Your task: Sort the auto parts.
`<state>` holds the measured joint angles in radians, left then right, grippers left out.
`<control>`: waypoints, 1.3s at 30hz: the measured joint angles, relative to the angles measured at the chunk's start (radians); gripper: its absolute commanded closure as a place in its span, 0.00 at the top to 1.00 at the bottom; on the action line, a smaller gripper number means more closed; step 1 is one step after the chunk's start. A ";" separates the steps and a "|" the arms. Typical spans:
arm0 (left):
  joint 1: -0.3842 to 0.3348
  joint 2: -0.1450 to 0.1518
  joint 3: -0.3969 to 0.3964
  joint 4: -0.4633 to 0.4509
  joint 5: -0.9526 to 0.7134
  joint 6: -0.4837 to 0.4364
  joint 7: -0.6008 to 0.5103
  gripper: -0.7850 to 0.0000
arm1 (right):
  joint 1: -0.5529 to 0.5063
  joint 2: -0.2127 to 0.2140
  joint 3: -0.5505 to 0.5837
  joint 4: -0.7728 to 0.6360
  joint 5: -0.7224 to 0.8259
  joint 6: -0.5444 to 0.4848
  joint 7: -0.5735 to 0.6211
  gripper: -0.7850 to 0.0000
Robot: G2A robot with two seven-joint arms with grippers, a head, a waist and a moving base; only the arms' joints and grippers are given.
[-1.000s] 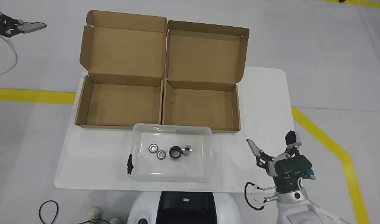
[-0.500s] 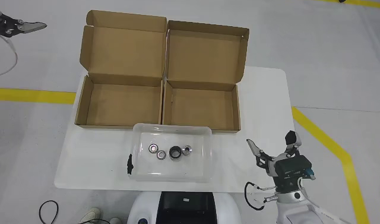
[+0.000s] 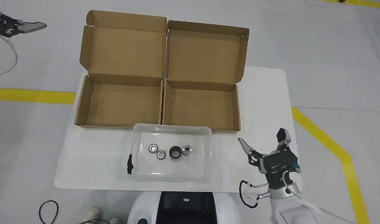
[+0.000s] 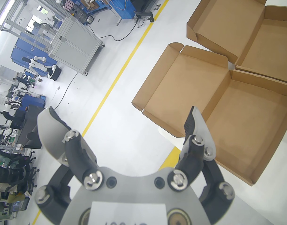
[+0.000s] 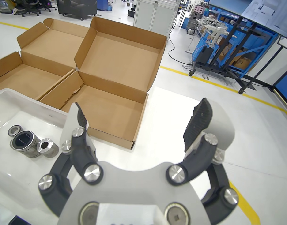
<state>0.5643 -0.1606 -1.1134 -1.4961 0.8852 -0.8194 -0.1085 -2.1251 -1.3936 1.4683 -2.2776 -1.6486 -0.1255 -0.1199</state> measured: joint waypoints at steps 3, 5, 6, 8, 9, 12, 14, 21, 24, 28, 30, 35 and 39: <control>0.000 0.000 0.000 0.000 0.000 0.000 0.000 1.00 | 0.011 0.004 -0.023 -0.007 -0.038 -0.026 0.028 1.00; 0.000 0.000 0.000 0.000 0.000 0.000 0.000 1.00 | 0.021 0.007 -0.043 -0.012 -0.073 -0.049 0.047 1.00; 0.000 0.000 0.000 0.000 0.000 0.000 0.000 1.00 | 0.026 0.008 -0.053 -0.014 -0.088 -0.058 0.055 1.00; 0.000 0.000 0.000 0.000 0.000 0.000 0.000 1.00 | 0.037 0.010 -0.077 -0.015 -0.121 -0.075 0.072 1.00; 0.000 0.000 0.000 0.000 0.000 0.000 0.000 1.00 | 0.043 0.011 -0.086 -0.013 -0.131 -0.077 0.080 1.00; 0.000 0.000 0.000 0.000 0.000 0.000 0.000 1.00 | 0.070 0.014 -0.115 -0.001 -0.156 -0.107 0.110 1.00; 0.000 0.000 0.000 0.000 0.000 0.000 0.000 1.00 | 0.091 0.016 -0.137 0.009 -0.172 -0.136 0.131 1.00; 0.000 0.000 0.000 0.000 0.000 0.000 0.000 1.00 | 0.152 0.028 -0.194 0.045 -0.209 -0.270 0.179 1.00; 0.000 0.000 0.000 0.000 0.000 0.000 0.000 1.00 | 0.173 0.032 -0.216 0.058 -0.223 -0.309 0.200 1.00; 0.000 0.000 0.000 0.000 0.000 0.000 0.000 1.00 | 0.192 0.033 -0.235 0.071 -0.223 -0.314 0.215 1.00; 0.000 0.000 0.000 0.000 0.000 0.000 0.000 1.00 | 0.191 0.033 -0.234 0.070 -0.223 -0.314 0.215 1.00; 0.000 0.000 0.000 0.000 0.000 0.000 0.000 1.00 | 0.191 0.033 -0.234 0.070 -0.223 -0.314 0.214 1.00; 0.000 0.000 0.000 0.000 0.000 0.000 0.000 1.00 | 0.191 0.033 -0.234 0.070 -0.223 -0.314 0.214 1.00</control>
<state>0.5643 -0.1606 -1.1134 -1.4961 0.8852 -0.8194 -0.1085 -1.9340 -1.3604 1.2344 -2.2075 -1.8714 -0.4390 0.0945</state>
